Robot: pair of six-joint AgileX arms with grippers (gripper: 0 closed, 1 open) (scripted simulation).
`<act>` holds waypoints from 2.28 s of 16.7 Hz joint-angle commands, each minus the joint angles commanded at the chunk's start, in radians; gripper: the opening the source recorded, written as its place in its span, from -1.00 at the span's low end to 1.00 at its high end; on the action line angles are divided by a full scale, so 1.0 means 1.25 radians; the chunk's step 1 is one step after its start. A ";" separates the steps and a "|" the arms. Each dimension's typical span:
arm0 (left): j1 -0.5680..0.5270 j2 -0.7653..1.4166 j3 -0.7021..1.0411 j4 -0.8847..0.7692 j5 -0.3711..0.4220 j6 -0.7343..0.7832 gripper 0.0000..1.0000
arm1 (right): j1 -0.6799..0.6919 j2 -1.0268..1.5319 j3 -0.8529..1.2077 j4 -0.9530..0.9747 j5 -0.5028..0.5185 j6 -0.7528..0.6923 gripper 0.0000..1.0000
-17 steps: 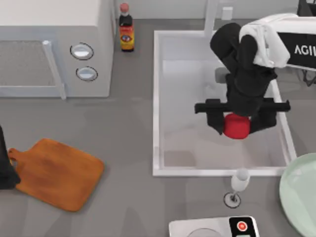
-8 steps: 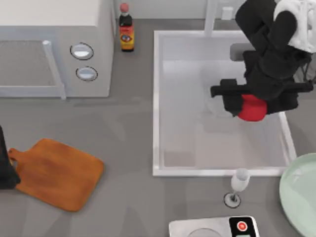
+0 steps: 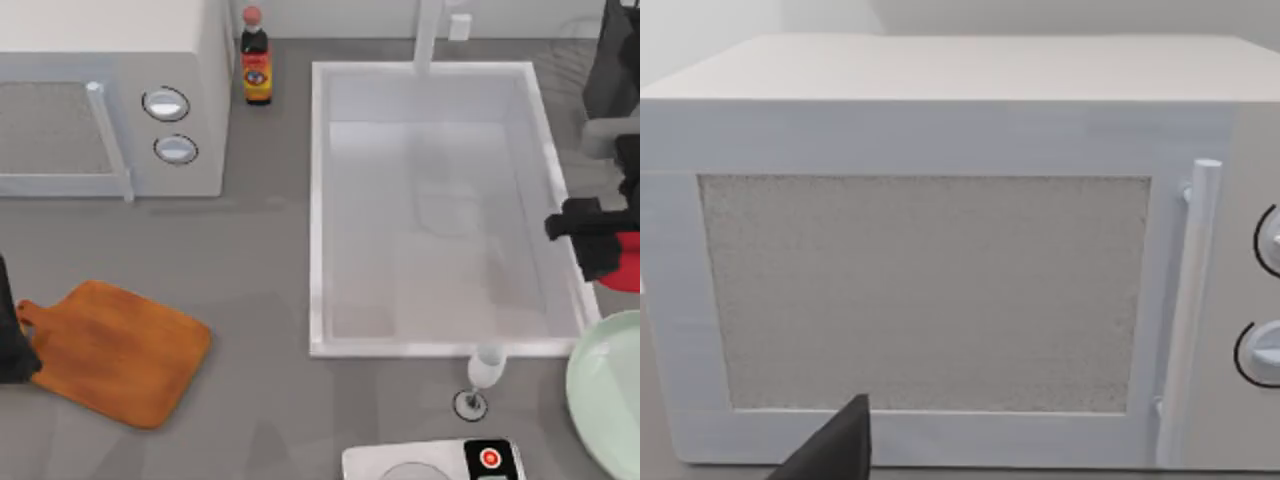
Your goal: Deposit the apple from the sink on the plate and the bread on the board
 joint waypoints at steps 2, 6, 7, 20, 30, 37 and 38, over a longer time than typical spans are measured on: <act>0.000 0.000 0.000 0.000 0.000 0.000 1.00 | -0.040 -0.057 -0.044 -0.033 0.000 -0.025 -1.00; 0.000 0.000 0.000 0.000 0.000 0.000 1.00 | -0.107 -0.144 -0.118 -0.094 0.000 -0.062 -1.00; 0.000 0.000 0.000 0.000 0.000 0.000 1.00 | -0.118 -0.158 -0.131 -0.104 -0.001 -0.068 -1.00; 0.000 0.000 0.000 0.000 0.000 0.000 1.00 | -0.132 -0.177 -0.148 -0.118 -0.001 -0.075 -0.10; 0.000 0.000 0.000 0.000 0.000 0.000 1.00 | -0.132 -0.177 -0.148 -0.118 -0.001 -0.075 1.00; 0.000 0.000 0.000 0.000 0.000 0.000 1.00 | -0.132 -0.177 -0.148 -0.117 -0.001 -0.075 1.00; 0.000 0.000 0.000 0.000 0.000 0.000 1.00 | -0.132 -0.184 -0.154 -0.110 -0.001 -0.076 1.00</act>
